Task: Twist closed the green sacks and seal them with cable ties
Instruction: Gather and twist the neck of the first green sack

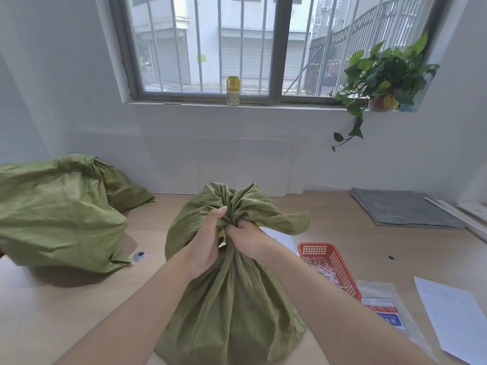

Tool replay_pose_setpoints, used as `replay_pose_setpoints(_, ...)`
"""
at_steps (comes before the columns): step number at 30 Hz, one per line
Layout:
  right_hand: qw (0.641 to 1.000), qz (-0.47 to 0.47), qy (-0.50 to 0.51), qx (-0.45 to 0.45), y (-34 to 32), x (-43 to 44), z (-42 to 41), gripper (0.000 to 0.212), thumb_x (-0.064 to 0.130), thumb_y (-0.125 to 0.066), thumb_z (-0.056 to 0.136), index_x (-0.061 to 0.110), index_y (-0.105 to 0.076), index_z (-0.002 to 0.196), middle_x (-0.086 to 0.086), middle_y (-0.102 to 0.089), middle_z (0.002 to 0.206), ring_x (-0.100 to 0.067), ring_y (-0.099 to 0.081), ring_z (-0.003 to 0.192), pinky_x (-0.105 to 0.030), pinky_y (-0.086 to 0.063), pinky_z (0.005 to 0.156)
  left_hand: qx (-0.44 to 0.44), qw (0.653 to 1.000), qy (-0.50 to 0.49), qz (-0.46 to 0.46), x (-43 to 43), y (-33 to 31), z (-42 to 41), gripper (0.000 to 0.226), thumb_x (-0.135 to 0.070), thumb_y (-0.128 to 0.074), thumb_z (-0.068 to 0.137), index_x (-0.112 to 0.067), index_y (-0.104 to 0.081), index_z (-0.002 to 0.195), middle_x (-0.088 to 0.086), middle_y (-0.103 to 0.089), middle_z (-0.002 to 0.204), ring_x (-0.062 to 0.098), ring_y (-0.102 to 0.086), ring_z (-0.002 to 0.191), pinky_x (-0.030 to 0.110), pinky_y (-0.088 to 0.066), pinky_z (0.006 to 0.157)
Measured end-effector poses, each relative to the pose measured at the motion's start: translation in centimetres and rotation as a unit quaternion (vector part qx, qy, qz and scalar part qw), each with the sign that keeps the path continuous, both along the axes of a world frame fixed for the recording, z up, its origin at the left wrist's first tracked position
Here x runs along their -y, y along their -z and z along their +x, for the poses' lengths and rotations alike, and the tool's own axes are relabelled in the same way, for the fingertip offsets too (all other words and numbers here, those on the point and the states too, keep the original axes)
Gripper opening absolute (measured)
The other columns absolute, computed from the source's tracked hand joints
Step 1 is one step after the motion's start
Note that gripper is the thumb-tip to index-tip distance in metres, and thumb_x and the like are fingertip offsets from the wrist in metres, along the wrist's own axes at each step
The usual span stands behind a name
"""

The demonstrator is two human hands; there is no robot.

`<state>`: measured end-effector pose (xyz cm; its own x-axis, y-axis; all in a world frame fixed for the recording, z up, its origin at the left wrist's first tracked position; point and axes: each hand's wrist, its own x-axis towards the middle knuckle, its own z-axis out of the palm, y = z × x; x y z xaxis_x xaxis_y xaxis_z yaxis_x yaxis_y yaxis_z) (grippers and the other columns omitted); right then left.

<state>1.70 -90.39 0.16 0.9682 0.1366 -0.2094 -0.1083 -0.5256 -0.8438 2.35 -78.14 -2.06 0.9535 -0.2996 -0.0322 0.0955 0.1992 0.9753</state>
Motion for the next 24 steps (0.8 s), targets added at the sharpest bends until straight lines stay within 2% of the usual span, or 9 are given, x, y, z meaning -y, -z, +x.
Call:
replay_pose_setpoints(3,1.0,0.028,0.0,0.012,0.4,-0.1,0.0,0.05,0.04,-0.048,0.098,0.018,-0.053,0.143,0.001,-0.064,0.123,-0.019,-0.059,0.117,-0.038,-0.049,0.105,0.042,0.998,-0.049,0.024,-0.8,0.7,-0.2,0.048,-0.05,-0.057,0.091,-0.027,-0.067,0.131,-0.003,-0.069,0.133,0.015,-0.061,0.128,0.04,-0.044,0.11)
replay_pose_setpoints(6,0.999,0.04,0.001,0.021,0.8,-0.1,0.4,0.027,0.032,-0.055,0.102,0.019,-0.06,0.124,0.012,-0.064,0.098,-0.005,-0.06,0.095,-0.021,-0.049,0.082,0.097,0.985,-0.123,0.074,-1.1,1.2,-0.7,0.04,-0.054,-0.066,0.086,-0.034,-0.073,0.12,-0.012,-0.071,0.127,0.007,-0.061,0.125,0.041,-0.04,0.114)
replay_pose_setpoints(10,0.996,0.079,0.024,-0.021,0.9,-0.3,0.8,0.018,0.03,-0.065,0.097,0.024,-0.059,0.114,0.005,-0.068,0.1,-0.012,-0.065,0.094,-0.029,-0.055,0.085,0.115,0.981,-0.134,0.08,-1.5,0.7,-1.2,0.035,-0.043,-0.07,0.083,-0.03,-0.075,0.114,-0.017,-0.072,0.121,0.002,-0.062,0.121,0.032,-0.043,0.11)
replay_pose_setpoints(13,0.983,0.14,0.066,-0.102,0.7,-0.4,1.3,0.028,0.029,-0.07,0.092,0.013,-0.068,0.115,-0.009,-0.075,0.106,-0.027,-0.074,0.097,-0.044,-0.062,0.09,0.118,0.986,-0.061,0.1,-2.3,-0.3,-1.3,0.019,-0.03,-0.071,0.092,-0.029,-0.076,0.11,-0.019,-0.074,0.114,0.002,-0.066,0.114,0.016,-0.049,0.092)
replay_pose_setpoints(17,0.972,0.169,0.093,-0.135,0.7,-1.1,1.8,0.035,0.035,-0.071,0.081,0.011,-0.075,0.107,-0.01,-0.078,0.105,-0.03,-0.075,0.098,-0.047,-0.06,0.094,0.127,0.974,-0.022,0.184,-2.8,2.3,-0.9,0.048,-0.054,-0.072,0.086,-0.036,-0.058,0.129,-0.016,-0.064,0.133,-0.002,-0.056,0.127,0.023,-0.041,0.11)
replay_pose_setpoints(19,0.969,0.191,0.099,-0.123,0.8,-1.5,2.2,0.05,0.045,-0.071,0.072,0.016,-0.072,0.114,-0.007,-0.077,0.111,-0.028,-0.073,0.103,-0.046,-0.058,0.098,0.057,0.984,-0.116,0.123,-2.6,3.6,-0.2,0.071,-0.076,-0.068,0.072,-0.041,-0.046,0.129,-0.006,-0.056,0.14,0.013,-0.052,0.135,0.04,-0.038,0.117)
replay_pose_setpoints(20,0.967,0.198,0.104,-0.118,0.9,-1.6,2.5,0.065,0.052,-0.071,0.065,0.018,-0.068,0.12,-0.005,-0.075,0.116,-0.027,-0.071,0.107,-0.046,-0.056,0.1,0.008,0.983,-0.167,0.074,-2.4,4.0,0.6,0.07,-0.075,-0.068,0.071,-0.041,-0.047,0.128,0.003,-0.057,0.139,0.026,-0.052,0.135,0.044,-0.039,0.116)
replay_pose_setpoints(22,0.967,0.211,0.091,-0.113,1.6,-1.6,3.4,0.087,0.065,-0.067,0.055,0.023,-0.063,0.132,-0.002,-0.071,0.125,-0.025,-0.068,0.114,-0.046,-0.052,0.105,0.0,0.982,-0.185,0.035,-2.4,4.5,1.4,0.048,-0.046,-0.071,0.082,-0.019,-0.056,0.119,0.018,-0.064,0.12,0.046,-0.052,0.131,0.027,-0.05,0.1)
replay_pose_setpoints(24,0.965,0.223,0.075,-0.112,1.7,-1.6,3.4,0.095,0.068,-0.066,0.053,0.025,-0.061,0.138,0.0,-0.069,0.132,-0.023,-0.066,0.12,-0.046,-0.049,0.108,0.043,0.982,-0.172,0.061,-1.9,4.5,0.8,0.025,-0.019,-0.071,0.083,-0.019,-0.054,0.101,0.005,-0.064,0.1,0.04,-0.058,0.124,0.015,-0.05,0.079)
